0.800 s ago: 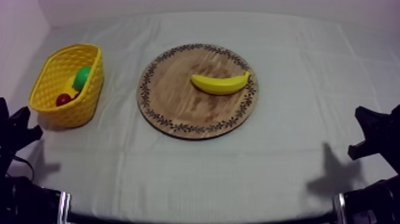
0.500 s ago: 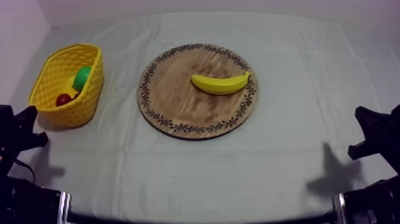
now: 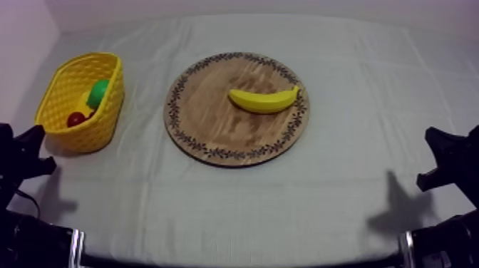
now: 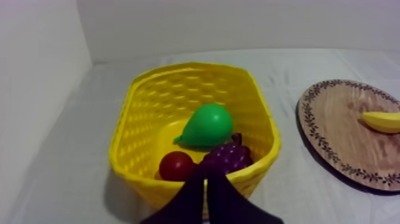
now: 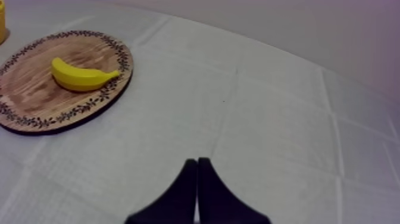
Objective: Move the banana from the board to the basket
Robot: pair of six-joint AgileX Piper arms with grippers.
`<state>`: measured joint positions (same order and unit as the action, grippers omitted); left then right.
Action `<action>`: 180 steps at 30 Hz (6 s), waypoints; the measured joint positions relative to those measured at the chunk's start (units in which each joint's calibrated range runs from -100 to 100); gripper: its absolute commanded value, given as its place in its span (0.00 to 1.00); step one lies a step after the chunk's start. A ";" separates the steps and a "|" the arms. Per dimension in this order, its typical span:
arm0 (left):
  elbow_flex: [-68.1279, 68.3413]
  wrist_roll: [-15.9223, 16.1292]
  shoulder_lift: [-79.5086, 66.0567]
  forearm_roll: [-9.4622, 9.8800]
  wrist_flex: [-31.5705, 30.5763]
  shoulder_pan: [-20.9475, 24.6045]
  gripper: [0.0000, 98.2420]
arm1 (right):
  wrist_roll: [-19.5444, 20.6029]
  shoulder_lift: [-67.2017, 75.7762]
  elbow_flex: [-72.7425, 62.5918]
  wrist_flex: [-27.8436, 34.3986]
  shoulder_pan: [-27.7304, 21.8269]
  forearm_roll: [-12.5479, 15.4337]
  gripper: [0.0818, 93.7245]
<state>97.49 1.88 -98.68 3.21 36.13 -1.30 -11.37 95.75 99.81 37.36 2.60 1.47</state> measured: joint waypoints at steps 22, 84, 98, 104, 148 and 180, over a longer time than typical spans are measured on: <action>-36.37 -5.48 30.40 1.63 3.01 -3.67 0.00 | 0.00 0.00 0.00 -0.02 0.00 0.00 0.00; -111.08 5.15 115.29 6.93 28.75 -33.74 0.00 | 0.00 0.00 0.00 0.00 0.00 0.00 0.00; -110.70 7.37 120.89 9.20 29.20 -34.08 0.31 | 0.00 0.00 0.00 0.00 0.00 0.00 0.00; -111.46 9.53 121.40 9.35 33.72 -33.43 0.68 | 0.00 0.00 0.00 0.07 0.00 0.00 0.00; -118.30 14.22 144.29 11.11 38.91 -34.17 0.75 | 0.03 0.00 0.00 -0.03 0.00 0.00 0.00; -128.98 16.26 155.38 10.24 39.03 -33.80 0.22 | 0.03 0.00 0.00 0.06 0.00 0.00 0.00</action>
<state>-31.49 18.13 56.70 13.45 75.15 -35.10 -11.34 95.75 99.81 37.42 2.60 1.47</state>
